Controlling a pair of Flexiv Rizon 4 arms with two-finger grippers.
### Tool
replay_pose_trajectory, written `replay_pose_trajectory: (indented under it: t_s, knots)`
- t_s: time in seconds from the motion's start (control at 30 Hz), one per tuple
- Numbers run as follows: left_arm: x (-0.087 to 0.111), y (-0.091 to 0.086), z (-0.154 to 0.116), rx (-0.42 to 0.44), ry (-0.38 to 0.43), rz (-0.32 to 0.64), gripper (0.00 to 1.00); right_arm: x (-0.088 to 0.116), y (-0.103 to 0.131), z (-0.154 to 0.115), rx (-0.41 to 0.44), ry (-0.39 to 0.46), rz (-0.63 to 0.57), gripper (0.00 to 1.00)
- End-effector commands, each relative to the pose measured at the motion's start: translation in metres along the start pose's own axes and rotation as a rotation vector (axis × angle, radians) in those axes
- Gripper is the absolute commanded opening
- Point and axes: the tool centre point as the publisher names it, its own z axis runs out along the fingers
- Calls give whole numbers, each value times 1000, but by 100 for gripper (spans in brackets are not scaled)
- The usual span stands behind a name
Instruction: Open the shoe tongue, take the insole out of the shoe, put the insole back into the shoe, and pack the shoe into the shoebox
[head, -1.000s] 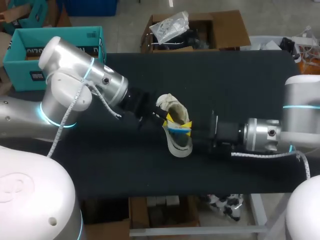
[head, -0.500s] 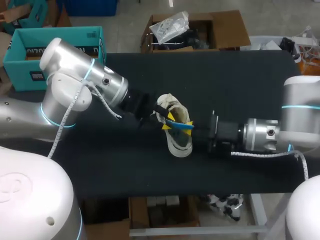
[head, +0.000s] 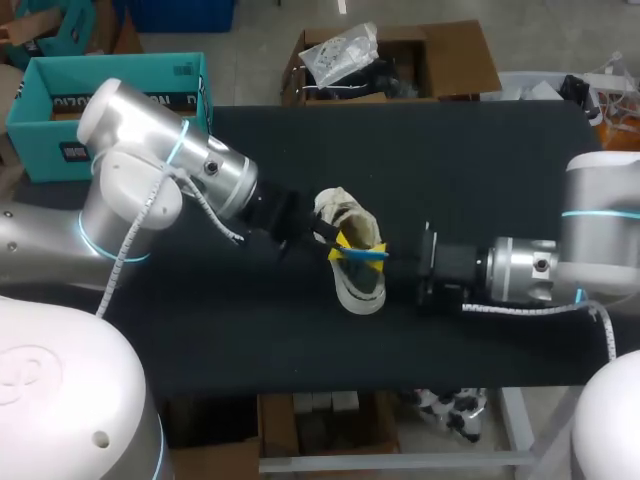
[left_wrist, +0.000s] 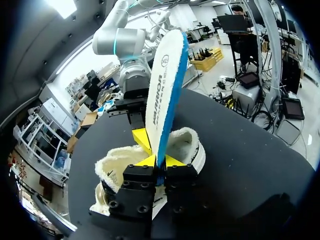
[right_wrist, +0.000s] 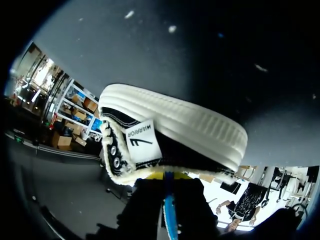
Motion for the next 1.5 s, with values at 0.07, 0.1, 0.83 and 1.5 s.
replay_pose_trajectory:
  t_s: [0.07,0.1,0.83,1.5]
  knots:
    - [2,2,6,-9,-2,-4,0,1,6,2,10,-3,4,0]
    - [2,3,6,-15,-2,-6,0,1,4,2,11,-3,4,0]
    - [5,3,2,-7,-18,-17,0,-10,-28,4,-35,-20,-36,0]
    - [1,5,6,-19,-31,1,0,-4,-19,8,-49,-24,-19,0]
